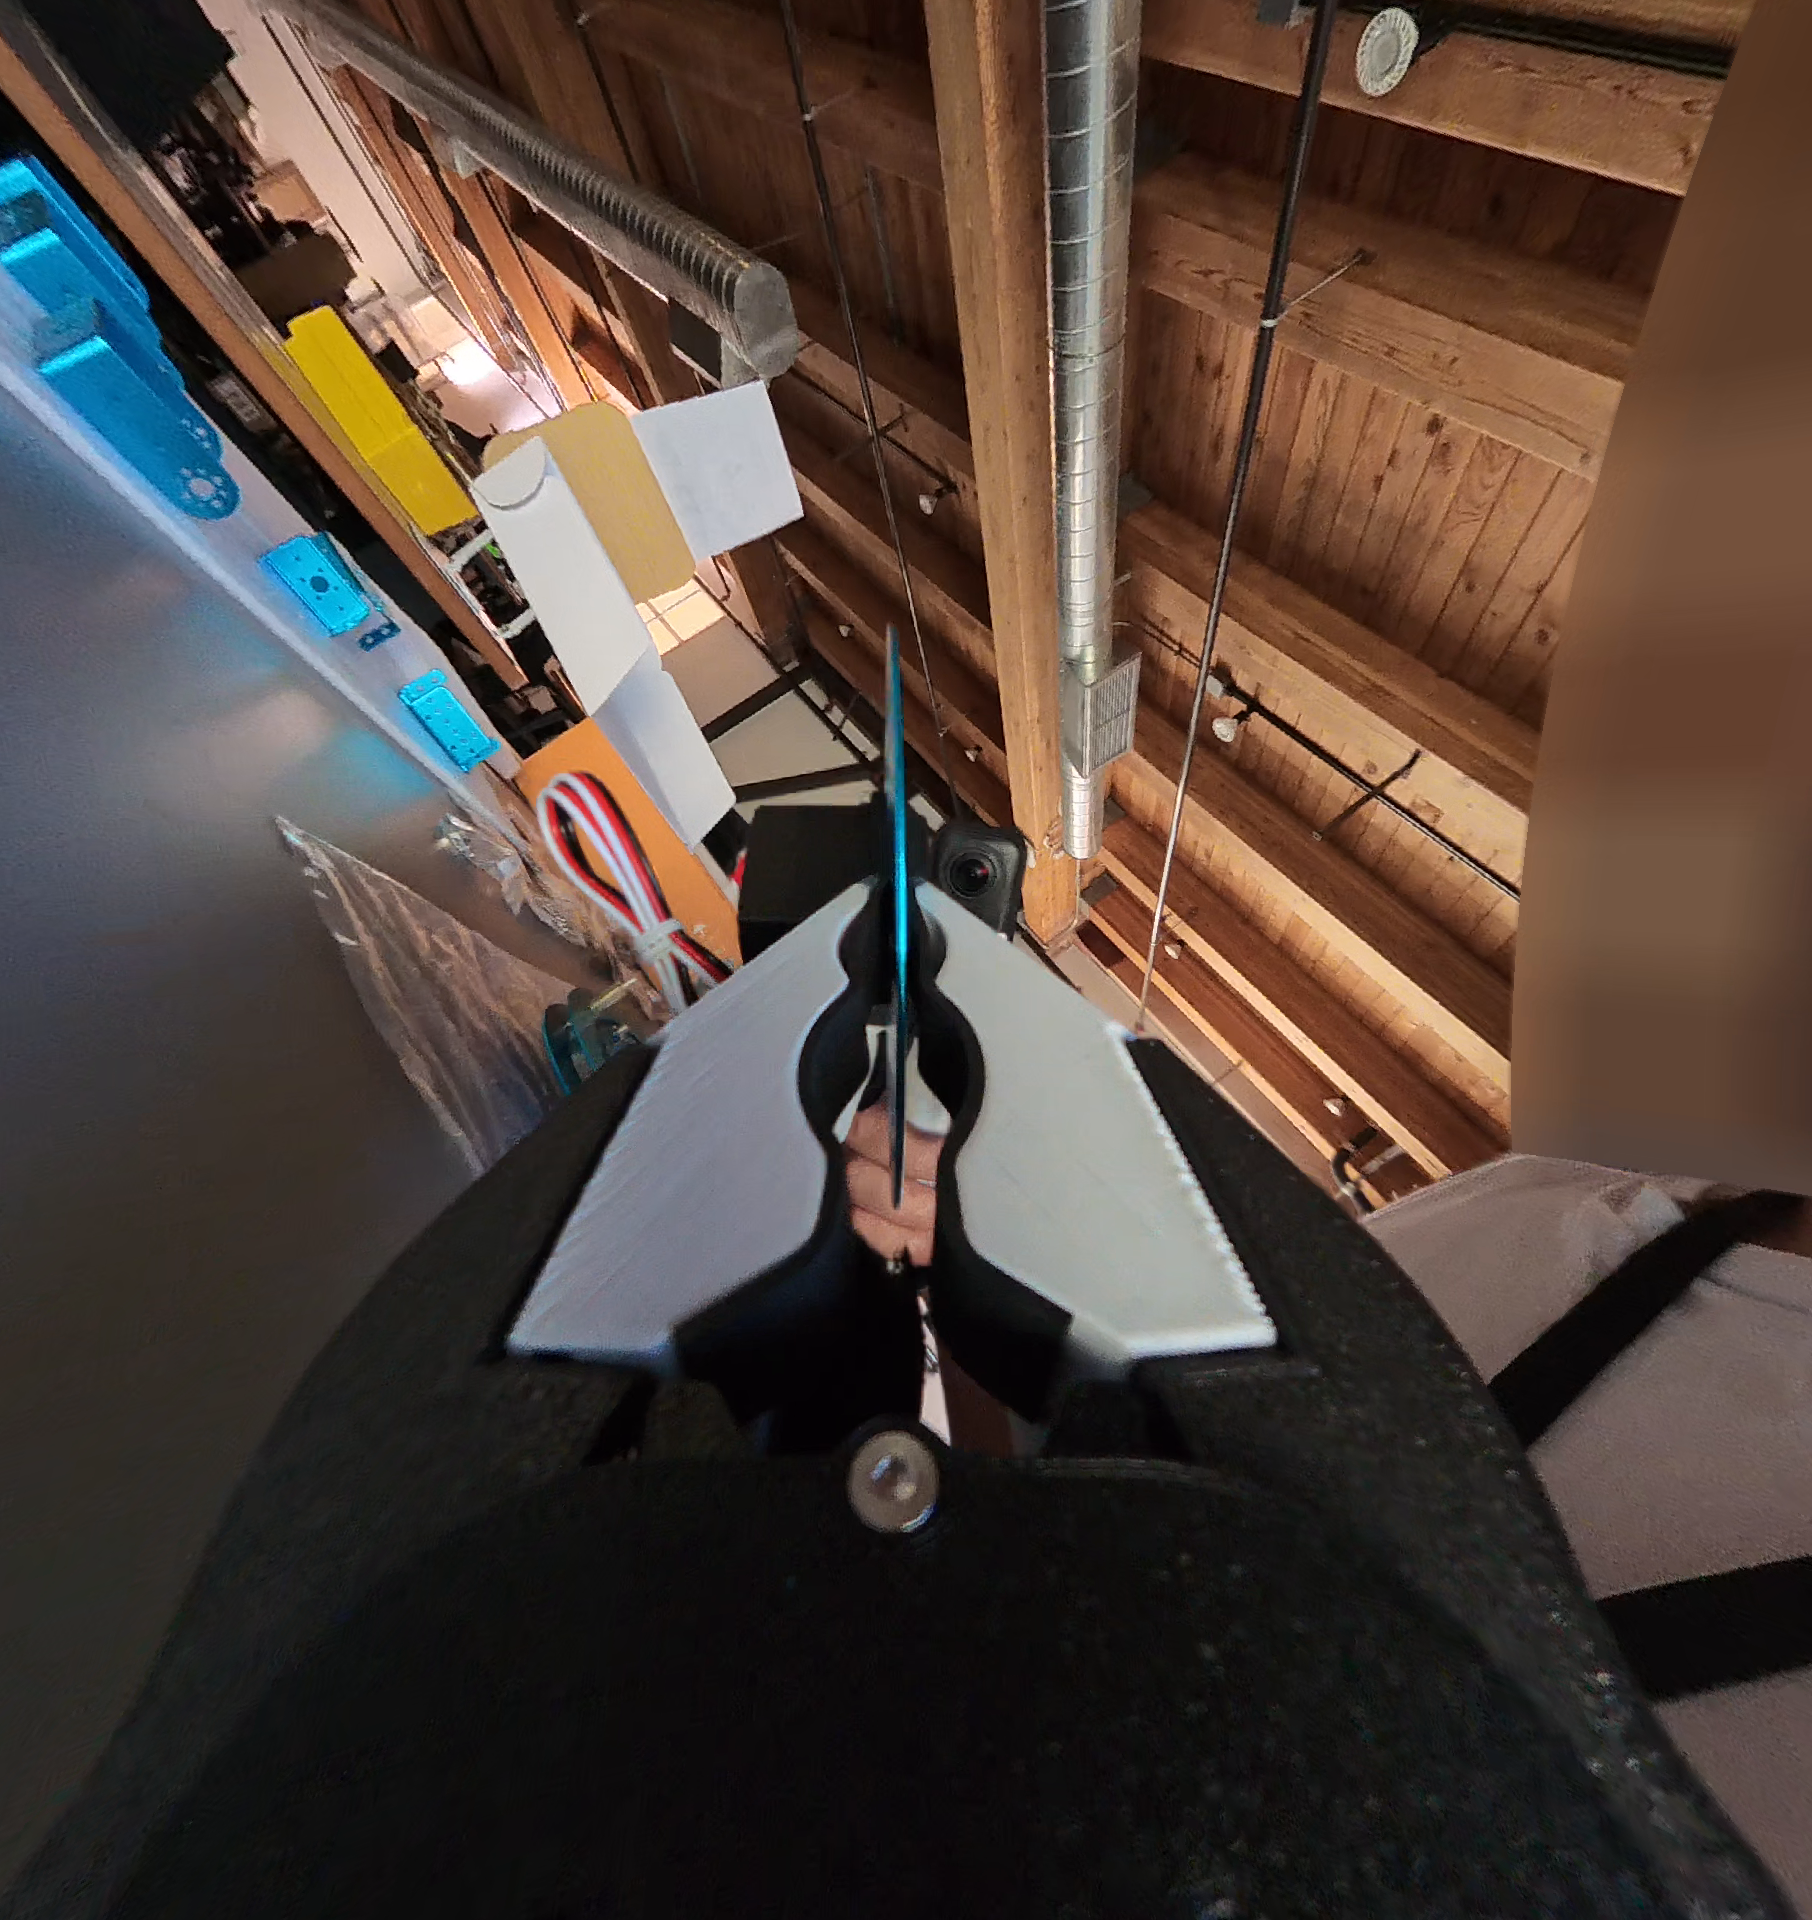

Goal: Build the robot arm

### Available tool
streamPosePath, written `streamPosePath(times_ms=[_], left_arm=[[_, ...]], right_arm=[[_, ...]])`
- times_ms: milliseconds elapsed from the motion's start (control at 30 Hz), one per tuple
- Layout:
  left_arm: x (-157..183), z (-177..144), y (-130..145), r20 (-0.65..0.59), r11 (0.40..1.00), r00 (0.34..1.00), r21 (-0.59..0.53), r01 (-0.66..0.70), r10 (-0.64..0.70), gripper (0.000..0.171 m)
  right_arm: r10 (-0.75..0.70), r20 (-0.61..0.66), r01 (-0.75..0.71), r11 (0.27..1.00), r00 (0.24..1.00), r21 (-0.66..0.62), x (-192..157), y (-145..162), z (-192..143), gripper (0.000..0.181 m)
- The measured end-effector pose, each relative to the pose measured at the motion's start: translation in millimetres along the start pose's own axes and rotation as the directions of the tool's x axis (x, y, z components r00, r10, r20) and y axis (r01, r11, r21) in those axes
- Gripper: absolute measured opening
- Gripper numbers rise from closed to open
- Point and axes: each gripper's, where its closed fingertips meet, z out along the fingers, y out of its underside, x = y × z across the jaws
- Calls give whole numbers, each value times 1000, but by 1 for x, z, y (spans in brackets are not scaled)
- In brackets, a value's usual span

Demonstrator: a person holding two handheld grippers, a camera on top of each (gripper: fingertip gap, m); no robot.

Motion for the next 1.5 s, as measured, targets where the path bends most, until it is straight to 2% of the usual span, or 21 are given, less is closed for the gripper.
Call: streamPosePath(times_ms=[100,133,167,233,400,633,833,1000,1133,1233,1367,1500], left_arm=[[-2,9,7,-10,999,1000,-32,17,-18,0],[-2,11,9,-20,999,999,-40,32,-33,0],[-1,12,11,-34,998,998,-50,47,-49,0],[1,15,16,-46,996,998,-82,47,-51,0],[1,20,33,-10,978,998,-195,-66,66,0],[-4,21,27,14,977,998,-203,-61,65,5],[-5,34,50,25,939,996,-337,-70,83,1],[-7,52,73,48,912,999,-409,28,-10,0],[-21,74,94,113,883,983,-435,179,-144,0],[-32,91,109,167,843,952,-443,306,-257,0],[-42,108,118,217,827,944,-460,323,-248,0],[-57,112,119,288,828,921,-423,367,-261,0]], right_arm=[[37,19,-39,996,999,80,0,-8,6,20],[49,28,-51,994,998,97,1,-10,5,6],[53,43,-58,992,998,115,1,-12,2,1],[106,83,-116,984,991,133,0,-13,-3,0],[208,153,-234,955,966,180,5,-14,-21,0],[174,113,-190,970,978,149,4,-1,-39,0],[219,90,-231,960,972,157,7,10,-60,0],[250,44,-254,948,967,195,13,18,-88,0],[278,-7,-267,930,961,250,28,17,-117,1],[398,33,-390,874,917,290,42,12,-138,0],[549,127,-560,777,826,287,63,7,-153,0],[588,94,-593,774,803,225,82,9,-154,0]])
